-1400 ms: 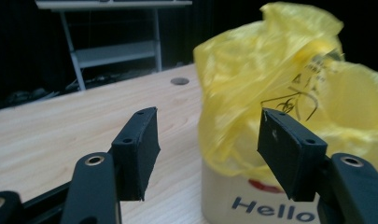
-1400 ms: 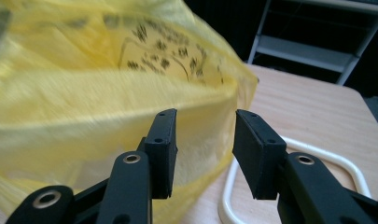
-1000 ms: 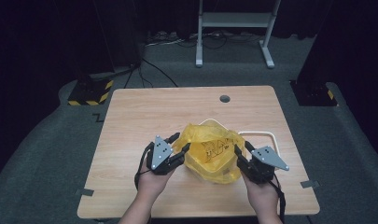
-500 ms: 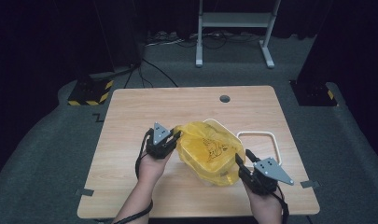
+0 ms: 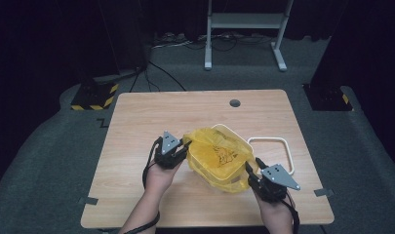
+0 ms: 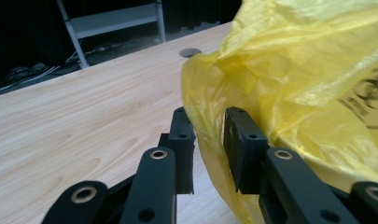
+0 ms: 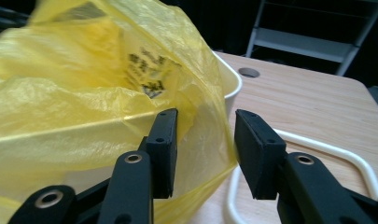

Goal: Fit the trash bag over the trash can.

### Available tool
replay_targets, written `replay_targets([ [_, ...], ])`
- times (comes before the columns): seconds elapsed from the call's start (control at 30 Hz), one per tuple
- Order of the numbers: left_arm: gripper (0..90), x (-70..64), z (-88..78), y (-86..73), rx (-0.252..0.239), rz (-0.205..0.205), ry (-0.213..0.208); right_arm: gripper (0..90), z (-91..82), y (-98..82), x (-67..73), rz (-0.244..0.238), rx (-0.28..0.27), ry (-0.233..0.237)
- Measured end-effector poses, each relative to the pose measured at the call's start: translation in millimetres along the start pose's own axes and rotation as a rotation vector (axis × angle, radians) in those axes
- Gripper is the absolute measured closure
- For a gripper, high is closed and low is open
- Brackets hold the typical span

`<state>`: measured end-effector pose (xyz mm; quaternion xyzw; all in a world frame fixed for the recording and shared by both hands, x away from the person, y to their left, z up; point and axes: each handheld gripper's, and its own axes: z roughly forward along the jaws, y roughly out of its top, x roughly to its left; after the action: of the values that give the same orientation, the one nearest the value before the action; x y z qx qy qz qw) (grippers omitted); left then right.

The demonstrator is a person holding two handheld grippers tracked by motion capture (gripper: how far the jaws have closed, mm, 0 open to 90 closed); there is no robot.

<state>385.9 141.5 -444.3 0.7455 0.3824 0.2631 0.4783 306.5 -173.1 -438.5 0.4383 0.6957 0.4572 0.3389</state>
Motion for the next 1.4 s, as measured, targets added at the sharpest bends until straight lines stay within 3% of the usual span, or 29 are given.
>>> replay_targets([
  [0.17, 73.8, -9.7, -7.1, -3.9, -0.015, 0.014, -0.021, 61.1, 7.4, 5.0, -8.4, -0.008, 0.012, -0.025],
  [0.43, 74.0, -32.6, -32.6, -18.2, -0.043, 0.030, -0.038, 61.9, 18.8, 12.4, -17.5, -0.024, 0.008, -0.034],
  [0.53, 68.3, -33.8, -41.9, -22.0, -0.050, 0.010, -0.025, 60.0, 20.3, 15.7, -18.6, -0.024, 0.013, -0.037],
  [0.73, 53.7, -32.5, -60.1, -23.2, -0.100, -0.016, 0.021, 59.8, 0.5, 22.9, -14.3, -0.037, -0.041, -0.052],
  [0.87, 47.0, -33.0, -68.2, -20.7, -0.131, -0.023, 0.029, 59.8, -12.1, 28.6, -10.9, -0.037, -0.078, -0.065],
  [1.0, 41.7, -36.4, -70.9, -16.1, -0.151, -0.017, 0.023, 59.9, -18.2, 34.2, -4.5, -0.029, -0.098, -0.037],
  [1.1, 38.3, -41.9, -72.0, -10.0, -0.169, 0.006, 0.015, 59.5, -12.5, 31.8, -1.9, 0.000, -0.071, -0.005],
  [1.4, 34.0, -57.9, -72.9, 16.3, -0.215, 0.062, -0.019, 59.3, 10.2, 19.7, 0.3, 0.058, 0.006, 0.029],
])
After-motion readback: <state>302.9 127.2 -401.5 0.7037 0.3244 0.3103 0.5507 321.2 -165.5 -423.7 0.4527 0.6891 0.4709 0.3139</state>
